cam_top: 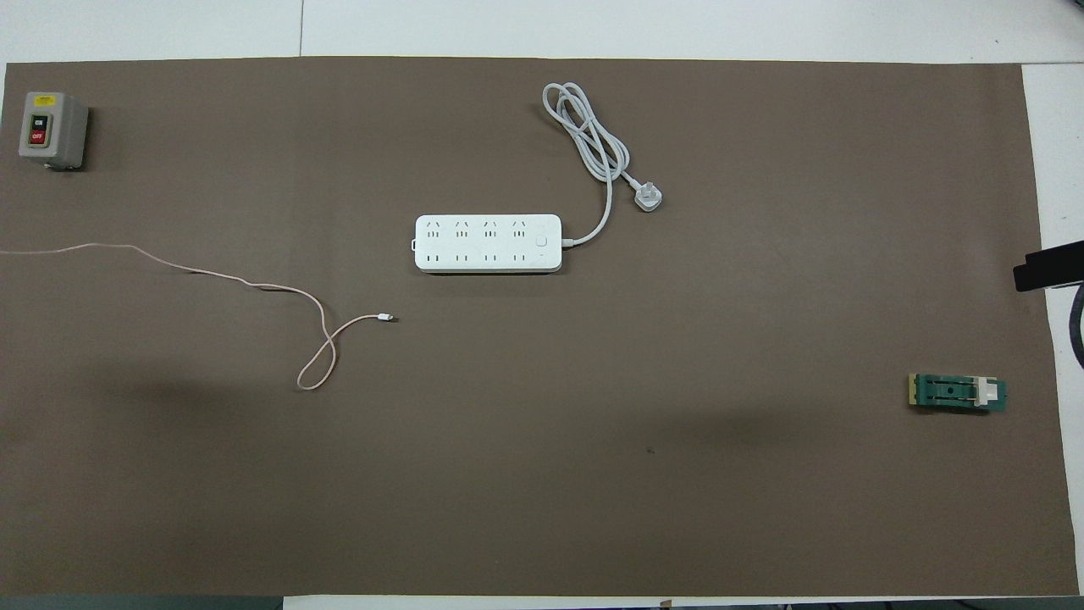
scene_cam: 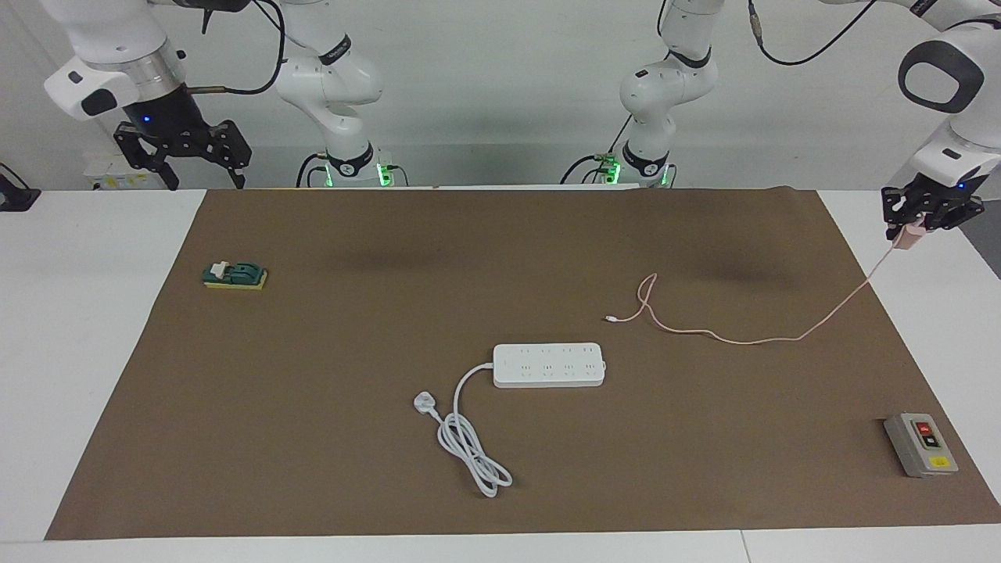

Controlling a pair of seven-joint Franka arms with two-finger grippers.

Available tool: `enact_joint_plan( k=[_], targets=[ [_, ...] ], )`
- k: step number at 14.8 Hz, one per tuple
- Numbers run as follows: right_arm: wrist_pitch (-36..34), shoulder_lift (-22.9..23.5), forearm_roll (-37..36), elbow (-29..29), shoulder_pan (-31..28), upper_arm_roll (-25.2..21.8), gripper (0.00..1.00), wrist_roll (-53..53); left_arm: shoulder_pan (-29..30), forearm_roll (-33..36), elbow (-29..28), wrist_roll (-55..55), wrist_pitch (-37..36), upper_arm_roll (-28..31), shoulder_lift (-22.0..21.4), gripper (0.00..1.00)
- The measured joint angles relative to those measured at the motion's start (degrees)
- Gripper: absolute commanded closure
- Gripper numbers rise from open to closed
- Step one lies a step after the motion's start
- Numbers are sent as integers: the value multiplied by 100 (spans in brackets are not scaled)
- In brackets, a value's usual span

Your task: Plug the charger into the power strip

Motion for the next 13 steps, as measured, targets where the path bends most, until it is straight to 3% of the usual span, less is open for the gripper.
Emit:
enact_joint_plan(
  k=[3,8,13],
  targets=[
    [0,0,3,0,0,0,0,0,-139,1,-14,-1538,-78,-158,0,100],
    [-153,0,6,1,0,0,0,0,-1091,-19,-30,-4612,-260,-239,1,100],
    [-173,-3,9,1,4,10,0,0,-2066,-388,-34,-8397,-258,-256,5,100]
  ],
)
